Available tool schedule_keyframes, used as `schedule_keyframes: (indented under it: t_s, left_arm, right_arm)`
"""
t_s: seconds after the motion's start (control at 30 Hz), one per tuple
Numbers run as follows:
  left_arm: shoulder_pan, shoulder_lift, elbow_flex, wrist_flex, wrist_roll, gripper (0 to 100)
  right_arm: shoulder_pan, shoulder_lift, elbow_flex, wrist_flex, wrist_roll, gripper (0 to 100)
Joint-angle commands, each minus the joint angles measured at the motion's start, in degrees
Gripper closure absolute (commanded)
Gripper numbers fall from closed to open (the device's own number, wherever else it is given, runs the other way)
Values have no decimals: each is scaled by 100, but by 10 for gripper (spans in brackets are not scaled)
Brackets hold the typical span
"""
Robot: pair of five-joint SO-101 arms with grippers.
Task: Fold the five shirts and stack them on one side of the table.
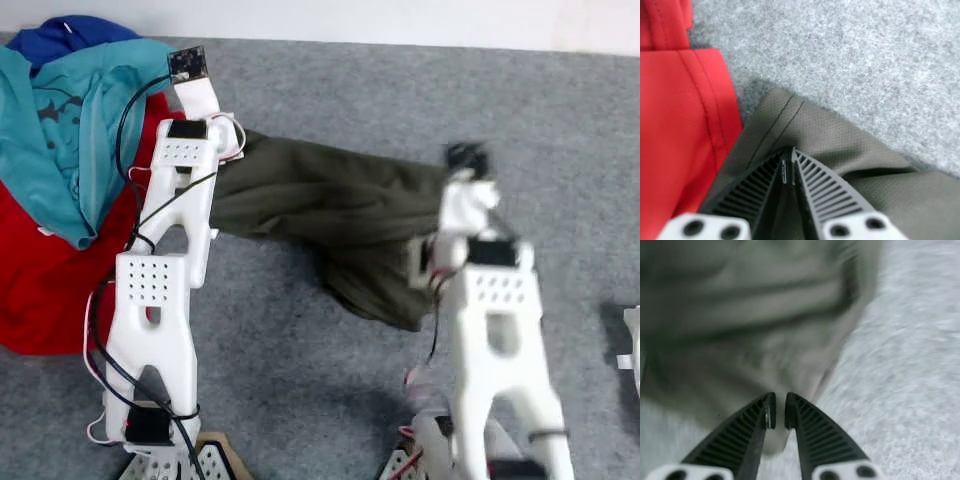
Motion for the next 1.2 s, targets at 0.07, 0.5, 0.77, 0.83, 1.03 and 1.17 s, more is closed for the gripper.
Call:
schedule_keyframes:
  t_s: [0.07,0.5,0.77,0.83,1.03,1.17]
  left_arm:
    - [-189,-40,-171,-97,18,990]
    - [-189,-31,-171,-105,9,990]
    - [-189,-31,-163,-105,9,990]
    - [-189,-31,-163,-105,9,990]
    - [-189,-31,-163,-105,9,990]
    - [-189,-31,-163,-105,9,990]
  right_arm:
    - [-92,-1429,1402,-418,1125,917]
    - [-233,-2721,2018,593,2734,750]
    - [-1086,-2800,2782,593,2470,751]
    - [-1262,-2800,2976,409,2312,751]
    - [-787,-2765,3134,-699,2004,765]
    - [-505,-2765,3134,-1077,2031,824]
